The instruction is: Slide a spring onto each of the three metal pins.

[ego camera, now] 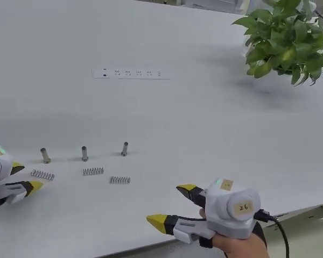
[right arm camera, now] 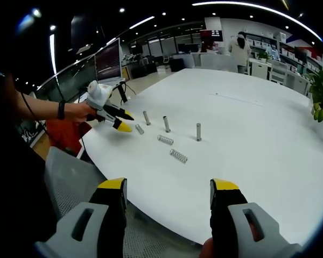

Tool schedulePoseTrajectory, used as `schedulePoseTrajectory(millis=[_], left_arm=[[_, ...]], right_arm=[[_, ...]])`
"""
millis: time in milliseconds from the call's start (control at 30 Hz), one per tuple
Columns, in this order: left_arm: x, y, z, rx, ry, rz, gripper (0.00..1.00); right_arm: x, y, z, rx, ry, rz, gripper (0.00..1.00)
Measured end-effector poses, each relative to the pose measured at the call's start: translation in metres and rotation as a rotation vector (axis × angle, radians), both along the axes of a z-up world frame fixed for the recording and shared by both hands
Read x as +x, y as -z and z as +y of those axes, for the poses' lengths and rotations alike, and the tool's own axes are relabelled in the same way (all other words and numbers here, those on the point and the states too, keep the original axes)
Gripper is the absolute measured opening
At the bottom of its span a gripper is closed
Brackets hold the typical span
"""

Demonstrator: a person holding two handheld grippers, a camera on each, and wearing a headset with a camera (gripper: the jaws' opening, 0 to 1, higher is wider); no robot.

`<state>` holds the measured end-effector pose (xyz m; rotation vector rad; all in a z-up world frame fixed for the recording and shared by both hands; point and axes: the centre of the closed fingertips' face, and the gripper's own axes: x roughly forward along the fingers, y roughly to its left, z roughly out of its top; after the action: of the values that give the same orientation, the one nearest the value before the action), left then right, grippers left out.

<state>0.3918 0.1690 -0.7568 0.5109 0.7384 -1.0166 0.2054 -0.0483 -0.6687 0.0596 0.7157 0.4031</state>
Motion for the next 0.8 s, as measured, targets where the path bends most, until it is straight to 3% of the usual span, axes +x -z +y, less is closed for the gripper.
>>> schedulePoseTrajectory(millis=[200,467,600,800], left_arm=[[-0.001,0.007,-0.005,0.012,0.054,0.014,0.34],[-0.003,0.02,-0.006,0.031,0.097,0.066,0.31],[-0.003,0.021,-0.008,0.027,0.089,0.074,0.27],[-0.013,0.023,-0.007,0.033,0.096,0.099,0.19]], right_arm=[[-0.001,0.0,-0.002,-0.003,0.005,0.002,0.61],[0.001,-0.002,0.002,-0.009,-0.006,0.0,0.61],[0.002,-0.008,0.0,-0.001,0.009,-0.023,0.61],[-0.002,-0.002,0.001,0.016,0.018,-0.012,0.61]])
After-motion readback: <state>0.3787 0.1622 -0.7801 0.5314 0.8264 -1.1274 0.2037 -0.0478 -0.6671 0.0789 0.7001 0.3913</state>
